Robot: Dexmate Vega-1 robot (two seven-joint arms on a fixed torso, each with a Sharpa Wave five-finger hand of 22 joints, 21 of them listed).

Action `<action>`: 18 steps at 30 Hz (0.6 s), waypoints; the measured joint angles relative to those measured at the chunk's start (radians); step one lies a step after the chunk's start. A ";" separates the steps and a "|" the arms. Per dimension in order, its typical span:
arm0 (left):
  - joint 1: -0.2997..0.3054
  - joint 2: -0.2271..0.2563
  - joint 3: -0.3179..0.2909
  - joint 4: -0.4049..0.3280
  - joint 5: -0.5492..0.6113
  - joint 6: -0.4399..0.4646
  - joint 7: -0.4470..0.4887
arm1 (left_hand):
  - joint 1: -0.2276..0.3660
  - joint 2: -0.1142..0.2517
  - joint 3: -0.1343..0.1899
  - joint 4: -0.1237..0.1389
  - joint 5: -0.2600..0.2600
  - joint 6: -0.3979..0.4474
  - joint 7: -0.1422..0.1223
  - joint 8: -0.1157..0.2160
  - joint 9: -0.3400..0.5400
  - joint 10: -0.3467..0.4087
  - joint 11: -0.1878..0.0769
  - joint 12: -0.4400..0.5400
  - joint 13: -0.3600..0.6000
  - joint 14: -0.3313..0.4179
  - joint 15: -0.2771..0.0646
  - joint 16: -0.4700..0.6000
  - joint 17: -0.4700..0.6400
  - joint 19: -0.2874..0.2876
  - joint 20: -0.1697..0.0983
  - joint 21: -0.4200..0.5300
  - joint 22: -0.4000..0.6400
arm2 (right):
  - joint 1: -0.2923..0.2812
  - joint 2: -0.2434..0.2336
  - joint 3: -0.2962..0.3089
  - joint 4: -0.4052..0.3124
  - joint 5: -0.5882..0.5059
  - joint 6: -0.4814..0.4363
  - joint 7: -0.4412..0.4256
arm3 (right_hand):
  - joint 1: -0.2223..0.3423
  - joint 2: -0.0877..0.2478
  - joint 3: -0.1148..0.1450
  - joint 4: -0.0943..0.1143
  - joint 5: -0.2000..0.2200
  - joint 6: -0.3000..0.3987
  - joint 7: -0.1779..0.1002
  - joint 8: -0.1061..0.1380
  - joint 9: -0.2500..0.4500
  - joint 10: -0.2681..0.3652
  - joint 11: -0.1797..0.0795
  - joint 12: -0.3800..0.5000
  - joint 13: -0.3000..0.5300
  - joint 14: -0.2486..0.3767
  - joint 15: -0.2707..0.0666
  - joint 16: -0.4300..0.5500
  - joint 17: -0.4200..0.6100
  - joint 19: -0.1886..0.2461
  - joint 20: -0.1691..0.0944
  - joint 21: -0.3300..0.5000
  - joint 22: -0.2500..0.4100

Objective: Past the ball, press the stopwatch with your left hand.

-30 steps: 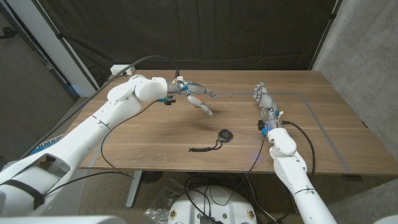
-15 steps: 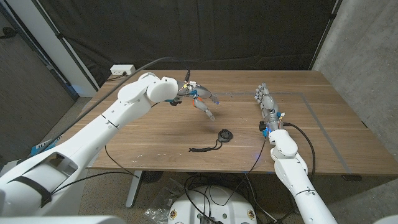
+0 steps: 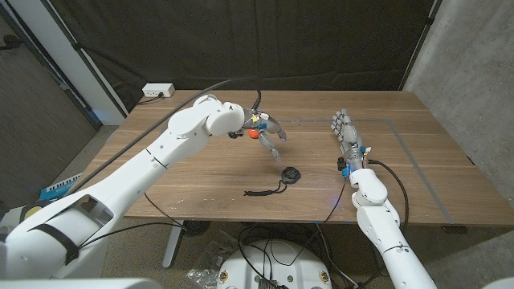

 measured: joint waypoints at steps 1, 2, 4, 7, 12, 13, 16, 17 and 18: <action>0.000 -0.001 0.001 -0.001 0.006 -0.002 -0.002 | 0.000 0.000 0.000 0.000 0.000 0.006 0.001 0.001 0.000 0.004 0.004 0.000 0.000 0.000 0.000 0.000 0.000 0.000 0.000 0.000 0.000 | 0.000 0.000 0.001 0.002 0.002 0.002 0.002 | 0.000 0.000 0.000 0.000 0.000 0.000 0.000 0.000 0.000 0.000 0.000 0.000 0.000 0.000 0.000 0.000 0.000 0.000 0.000 0.000 0.000; 0.000 -0.004 0.005 -0.003 0.010 -0.003 -0.004 | 0.001 0.000 -0.002 -0.002 0.000 0.011 0.004 0.001 0.000 0.006 0.004 0.002 0.000 0.000 0.000 0.000 0.000 0.000 0.000 0.000 0.000 | 0.000 0.000 0.002 0.002 0.004 0.004 0.003 | -0.004 -0.004 0.000 0.000 0.000 0.000 0.000 0.000 0.000 0.000 0.000 0.000 0.000 0.000 0.000 0.000 0.000 0.000 0.000 0.000 0.000; 0.000 -0.007 0.008 -0.005 0.023 -0.006 -0.009 | 0.007 -0.006 -0.004 -0.004 0.000 0.024 0.004 0.009 0.000 0.013 -0.002 0.005 0.000 0.005 -0.005 0.000 0.000 0.002 -0.002 0.000 0.000 | 0.000 0.000 0.004 0.007 0.009 0.009 0.007 | -0.004 -0.004 0.000 0.000 0.000 0.000 0.000 0.000 0.000 0.000 0.000 0.000 0.000 0.000 0.000 0.000 0.000 0.000 0.000 0.000 0.000; 0.001 -0.016 0.017 -0.013 0.048 -0.013 -0.019 | 0.021 -0.007 -0.010 -0.010 0.007 0.047 0.001 0.016 0.001 0.047 -0.010 0.019 0.005 0.016 -0.009 0.000 0.005 0.005 -0.005 0.006 0.000 | 0.000 0.000 0.007 0.010 0.013 0.012 0.010 | -0.004 -0.004 0.000 0.000 0.000 0.000 0.000 0.000 0.000 0.000 0.000 0.000 0.000 0.000 0.000 0.000 0.000 0.000 0.000 0.000 0.000; 0.007 -0.025 0.030 -0.023 0.075 -0.021 -0.031 | 0.025 -0.004 -0.020 -0.009 0.008 0.068 -0.007 0.030 0.005 0.107 -0.028 0.046 0.009 0.031 -0.007 0.000 0.010 0.011 -0.011 0.008 0.000 | -0.002 0.001 0.011 0.018 0.022 0.022 0.016 | -0.004 -0.004 0.000 0.000 0.000 0.000 0.000 0.000 0.000 0.000 0.000 0.000 0.000 0.000 0.000 0.000 0.000 0.000 0.000 0.000 0.000; 0.008 -0.027 0.032 -0.025 0.086 -0.023 -0.034 | 0.031 -0.009 -0.022 -0.011 0.008 0.079 -0.009 0.034 0.005 0.117 -0.031 0.051 0.012 0.036 -0.011 0.000 0.010 0.013 -0.008 0.012 0.000 | -0.003 0.001 0.013 0.019 0.023 0.023 0.017 | -0.004 -0.004 0.000 0.000 0.000 0.000 0.000 0.000 0.000 0.000 0.000 0.000 0.000 0.000 0.000 0.000 0.000 0.000 0.000 0.000 0.000; 0.014 -0.033 0.042 -0.033 0.111 -0.027 -0.038 | 0.037 -0.002 -0.028 -0.008 0.013 0.099 -0.014 0.042 0.009 0.147 -0.035 0.065 0.016 0.048 -0.009 0.000 0.012 0.019 -0.008 0.015 0.005 | -0.006 0.002 0.016 0.022 0.029 0.029 0.021 | -0.004 -0.004 0.000 0.000 0.000 0.000 0.000 0.000 0.000 0.000 0.000 0.000 0.000 0.000 0.000 0.000 0.000 0.000 0.000 0.000 0.000; 0.015 -0.034 0.043 -0.034 0.117 -0.027 -0.039 | 0.037 -0.002 -0.028 -0.008 0.013 0.103 -0.010 0.042 0.009 0.154 -0.036 0.070 0.018 0.055 -0.010 0.000 0.014 0.024 -0.006 0.015 0.005 | -0.007 0.002 0.017 0.023 0.030 0.030 0.021 | -0.004 -0.004 0.000 0.000 0.000 0.000 0.000 0.000 0.000 0.000 0.000 0.000 0.000 0.000 0.000 0.000 0.000 0.000 0.000 0.000 0.000; 0.017 -0.035 0.046 -0.037 0.127 -0.028 -0.039 | 0.040 0.000 -0.028 -0.007 0.013 0.108 -0.010 0.046 0.009 0.161 -0.036 0.072 0.019 0.058 -0.008 0.000 0.014 0.025 -0.007 0.015 0.005 | -0.008 0.002 0.018 0.024 0.031 0.032 0.022 | -0.004 -0.004 0.000 0.000 0.000 0.000 0.000 0.000 0.000 0.000 0.000 0.000 0.000 0.000 0.000 0.000 0.000 0.000 0.000 0.000 0.000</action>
